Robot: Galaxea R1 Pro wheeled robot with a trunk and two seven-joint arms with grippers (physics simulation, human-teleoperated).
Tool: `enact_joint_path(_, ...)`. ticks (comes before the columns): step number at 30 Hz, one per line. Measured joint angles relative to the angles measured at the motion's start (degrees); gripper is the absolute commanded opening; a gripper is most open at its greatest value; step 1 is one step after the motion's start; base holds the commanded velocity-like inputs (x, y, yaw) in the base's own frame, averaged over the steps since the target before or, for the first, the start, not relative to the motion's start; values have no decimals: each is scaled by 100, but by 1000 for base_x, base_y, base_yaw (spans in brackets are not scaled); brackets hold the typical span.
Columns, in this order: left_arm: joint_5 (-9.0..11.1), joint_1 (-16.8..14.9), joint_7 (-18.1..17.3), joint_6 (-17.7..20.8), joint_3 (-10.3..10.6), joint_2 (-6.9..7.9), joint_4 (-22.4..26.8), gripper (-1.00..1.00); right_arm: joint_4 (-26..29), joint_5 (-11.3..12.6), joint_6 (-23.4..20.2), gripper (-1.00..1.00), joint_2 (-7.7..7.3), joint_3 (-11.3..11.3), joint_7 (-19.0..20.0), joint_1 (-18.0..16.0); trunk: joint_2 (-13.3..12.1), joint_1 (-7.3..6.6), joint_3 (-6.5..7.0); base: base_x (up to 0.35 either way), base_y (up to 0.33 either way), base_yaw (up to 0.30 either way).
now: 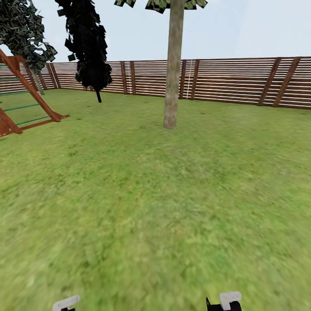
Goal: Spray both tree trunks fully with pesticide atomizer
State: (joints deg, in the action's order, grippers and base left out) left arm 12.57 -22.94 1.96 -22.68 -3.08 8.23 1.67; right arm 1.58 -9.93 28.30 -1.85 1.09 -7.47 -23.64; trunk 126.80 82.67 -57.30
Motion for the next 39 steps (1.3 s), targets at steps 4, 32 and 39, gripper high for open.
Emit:
enact_joint_path(4, 0, 0, -2, 0, 1, 2, 0, -100, 0, 0, 0, 100, 0, 2, 0, 0, 0, 0, 0, 339, 0, 0)
enact_joint_path(32, -1, 0, 1, 0, 1, 3, 0, -100, 0, 0, 0, 100, 0, 2, 0, 0, 0, 0, 0, 339, 0, 0)
enact_joint_path(39, 0, -1, 1, 0, 1, 4, 0, -100, 0, 1, 0, 100, -2, 4, 0, 0, 0, 0, 0, 339, 0, 0)
